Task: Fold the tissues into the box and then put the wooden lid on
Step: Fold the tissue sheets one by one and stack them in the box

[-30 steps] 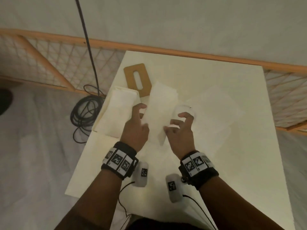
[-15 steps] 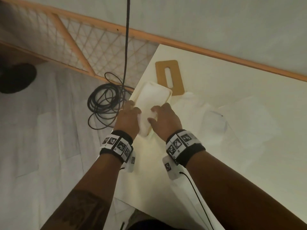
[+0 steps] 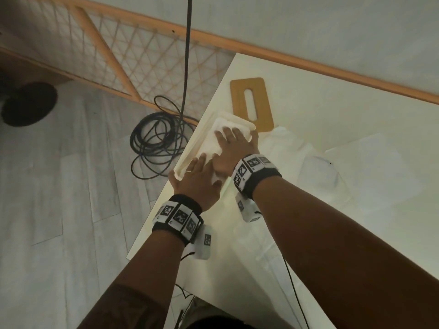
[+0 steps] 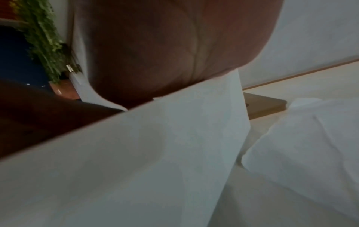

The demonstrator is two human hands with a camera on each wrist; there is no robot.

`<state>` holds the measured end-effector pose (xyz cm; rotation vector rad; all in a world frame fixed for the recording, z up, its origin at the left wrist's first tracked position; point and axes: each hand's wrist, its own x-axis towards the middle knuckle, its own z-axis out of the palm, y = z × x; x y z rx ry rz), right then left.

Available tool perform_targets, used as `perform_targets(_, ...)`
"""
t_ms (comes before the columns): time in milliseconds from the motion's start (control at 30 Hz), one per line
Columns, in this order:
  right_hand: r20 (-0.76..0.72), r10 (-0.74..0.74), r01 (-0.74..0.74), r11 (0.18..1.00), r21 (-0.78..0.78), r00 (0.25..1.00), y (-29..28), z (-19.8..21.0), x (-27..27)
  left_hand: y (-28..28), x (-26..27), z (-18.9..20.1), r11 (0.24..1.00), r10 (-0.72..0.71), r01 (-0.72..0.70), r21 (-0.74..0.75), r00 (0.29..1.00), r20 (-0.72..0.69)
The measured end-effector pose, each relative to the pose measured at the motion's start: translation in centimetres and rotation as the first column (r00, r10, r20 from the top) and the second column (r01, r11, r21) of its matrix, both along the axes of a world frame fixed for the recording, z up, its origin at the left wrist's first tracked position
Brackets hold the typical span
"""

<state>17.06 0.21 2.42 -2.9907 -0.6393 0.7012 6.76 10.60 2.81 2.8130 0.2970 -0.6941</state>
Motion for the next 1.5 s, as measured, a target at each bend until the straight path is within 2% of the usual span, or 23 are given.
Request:
perform_targets(67,-0.011,-0.002,0.002,1.000,-0.001,1.000,0.2,0.2,0.0,0.0,0.3,0.3,1.000,-0.002,0.002,-0.004,1.000,-0.031)
perform_targets(133,-0.014,0.002,-0.001,0.997,0.076,1.000,0.0,0.7,0.0,-0.3,0.4,0.7,1.000,0.005,-0.005,0.012,1.000,-0.030)
perform_targets(200,0.091,-0.108,0.072,0.940,0.334,0.990,-2.1,1.2,-0.5,-0.7,0.2,1.0,0.999,0.024,-0.027,0.044,0.998,0.062)
perform_targets(267,0.190,-0.384,0.170,0.728,0.664,0.903,-6.5,1.0,-2.1,-1.6,-0.5,1.4,0.997,0.047,-0.062,0.036,0.944,0.327)
perform_targets(333,0.115,-0.633,0.330,0.539,0.775,0.765,-12.4,-0.3,-4.5,-3.6,-1.7,1.7,0.995,0.034,0.029,-0.097,0.806,0.590)
perform_targets(367,0.034,-0.726,0.474,0.483,0.736,0.687,-15.6,-1.1,-5.8,-5.0,-2.3,1.5,0.978,0.008,0.130,-0.165,0.762,0.648)
perform_targets(400,-0.038,-0.798,0.620,0.436,0.652,0.602,-18.6,-1.8,-7.1,-6.6,-2.9,1.2,0.947,-0.016,0.220,-0.233,0.758,0.653)
perform_targets(433,-0.089,-0.848,0.737,0.397,0.547,0.523,-21.1,-2.5,-8.3,-8.3,-3.3,0.6,0.912,-0.019,0.264,-0.315,0.792,0.610)
perform_targets(467,-0.125,-0.876,0.818,0.372,0.440,0.466,-23.1,-3.1,-9.3,-9.7,-3.4,-0.1,0.881,0.002,0.250,-0.401,0.847,0.531)
perform_targets(533,-0.171,-0.895,0.896,0.365,0.255,0.413,-25.1,-4.1,-10.6,-12.2,-2.9,-1.9,0.849,0.077,0.109,-0.517,0.943,0.325)
perform_targets(633,-0.142,-0.886,0.895,0.423,0.140,0.441,-25.2,-5.0,-10.2,-14.7,-0.4,-3.7,0.918,0.171,-0.124,-0.377,0.981,0.093)
perform_targets(700,-0.113,-0.865,0.871,0.478,0.116,0.489,-24.9,-5.3,-9.2,-15.8,1.5,-4.1,0.946,0.225,-0.209,-0.248,0.974,0.035)
perform_targets(800,-0.139,-0.827,0.838,0.532,0.121,0.545,-24.9,-5.3,-8.3,-16.4,3.2,-4.9,0.954,0.251,-0.249,-0.164,0.968,-0.014)
perform_targets(967,-0.198,-0.851,0.866,0.437,0.246,0.486,-25.3,-4.0,-8.7,-16.4,3.5,-4.3,0.882,0.375,-0.330,-0.335,0.923,0.080)
perform_targets(1033,-0.210,-0.849,0.851,0.402,0.339,0.484,-25.6,-3.3,-9.2,-16.2,2.9,-3.4,0.794,0.451,-0.357,-0.492,0.889,0.083)
perform_targets(1100,-0.237,-0.823,0.790,0.352,0.502,0.517,-25.8,-2.6,-10.0,-15.6,2.0,-2.7,0.722,0.471,-0.374,-0.583,0.882,0.018)
perform_targets(1167,-0.295,-0.776,0.721,0.276,0.636,0.557,-26.2,-1.5,-10.9,-15.0,0.8,-2.1,0.719,0.398,-0.379,-0.582,0.912,-0.101)
perform_targets(1200,-0.350,-0.729,0.697,0.239,0.676,0.589,-26.6,-0.9,-11.4,-14.8,0.2,-1.8,0.748,0.351,-0.358,-0.558,0.928,-0.126)
perform_targets(1233,-0.428,-0.648,0.681,0.195,0.706,0.630,-26.8,-0.2,-11.8,-14.7,-0.3,-1.7,0.801,0.308,-0.303,-0.516,0.948,-0.079)
perform_targets(1300,-0.580,-0.418,0.677,0.126,0.726,0.699,-27.7,1.2,-12.5,-14.5,-0.7,-1.3,0.894,0.179,-0.094,-0.438,0.971,0.157)
perform_targets(1333,-0.637,-0.304,0.691,0.116,0.713,0.708,-28.3,1.7,-12.4,-14.6,-0.5,-1.1,0.898,0.082,0.037,-0.438,0.965,0.249)
perform_targets(1400,-0.741,-0.147,0.756,0.135,0.641,0.655,-29.3,2.5,-11.9,-15.0,0.4,-0.3,0.812,-0.096,0.222,-0.541,0.963,0.251)
perform_targets(1500,-0.807,-0.070,0.803,0.183,0.567,0.586,-30.4,3.2,-10.6,-16.3,1.7,0.4,0.628,-0.254,0.177,-0.758,0.967,0.015)
